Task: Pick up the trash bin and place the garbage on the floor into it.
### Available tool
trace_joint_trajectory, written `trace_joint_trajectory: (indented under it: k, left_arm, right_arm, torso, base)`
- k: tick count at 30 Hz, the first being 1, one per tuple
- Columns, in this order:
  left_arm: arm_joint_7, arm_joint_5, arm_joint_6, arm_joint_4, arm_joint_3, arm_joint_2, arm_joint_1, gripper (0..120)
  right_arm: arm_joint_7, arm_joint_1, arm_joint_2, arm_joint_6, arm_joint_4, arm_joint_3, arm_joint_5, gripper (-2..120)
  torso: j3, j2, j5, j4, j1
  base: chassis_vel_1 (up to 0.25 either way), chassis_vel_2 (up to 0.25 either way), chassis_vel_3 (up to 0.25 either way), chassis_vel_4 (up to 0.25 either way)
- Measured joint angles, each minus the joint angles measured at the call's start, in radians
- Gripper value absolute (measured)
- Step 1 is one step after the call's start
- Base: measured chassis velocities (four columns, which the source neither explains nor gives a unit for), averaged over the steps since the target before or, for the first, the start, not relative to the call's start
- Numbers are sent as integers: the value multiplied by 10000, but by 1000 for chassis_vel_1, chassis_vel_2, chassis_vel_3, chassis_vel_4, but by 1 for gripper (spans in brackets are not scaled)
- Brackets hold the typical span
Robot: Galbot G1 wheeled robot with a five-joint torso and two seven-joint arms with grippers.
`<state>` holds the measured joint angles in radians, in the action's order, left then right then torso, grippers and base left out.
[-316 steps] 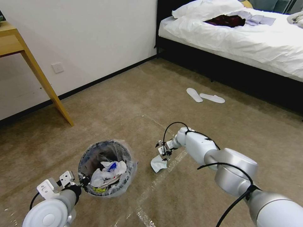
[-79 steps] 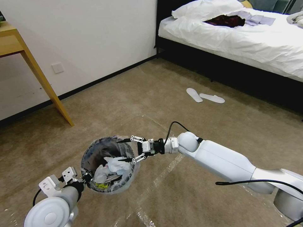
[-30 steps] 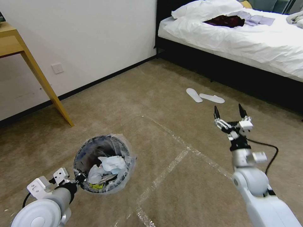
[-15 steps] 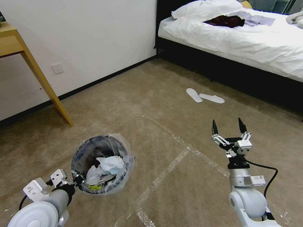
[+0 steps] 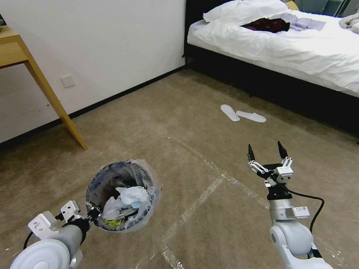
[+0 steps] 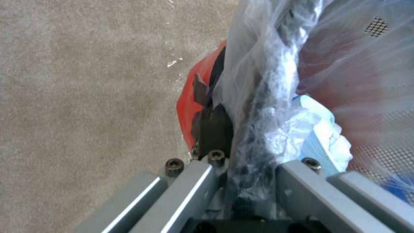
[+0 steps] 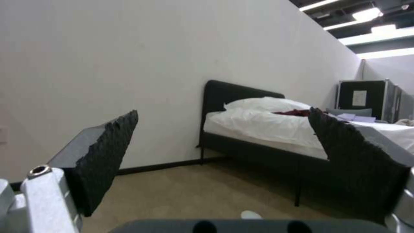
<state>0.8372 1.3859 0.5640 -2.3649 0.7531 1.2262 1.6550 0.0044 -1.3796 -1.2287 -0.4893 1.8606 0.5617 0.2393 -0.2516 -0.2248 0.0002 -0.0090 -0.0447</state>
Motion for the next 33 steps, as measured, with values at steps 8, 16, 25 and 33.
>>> trace_joint_trajectory:
  k: [8, 16, 25, 33]
  left_arm:
    - [-8, -42, -4, 29, -27, 55, -19, 0]
    - [-23, -115, -6, 29, -60, 158, -1, 0]
    - [-56, -265, -6, 6, -128, 384, 50, 0]
    - [-65, -278, -6, 0, -127, 388, 38, 0]
  right_arm:
    - [-5, 112, 68, -31, -207, -110, -63, 100]
    - [1, 238, 96, -31, -285, -213, -63, 100]
    - [8, 275, 69, -18, -323, -427, -94, 100]
    - [12, 327, 46, -18, -358, -495, -103, 100]
  torso:
    - [-1, 0, 1, 0, 0]
    - [-1, 0, 0, 0, -2]
    - [-1, 0, 0, -1, -1]
    - [0, -1, 0, 0, -1]
  base:
    - [-43, 35, 40, -33]
    - [-99, 92, 88, -94]
    - [-73, 70, 64, -70]
    - [-76, 83, 71, -78]
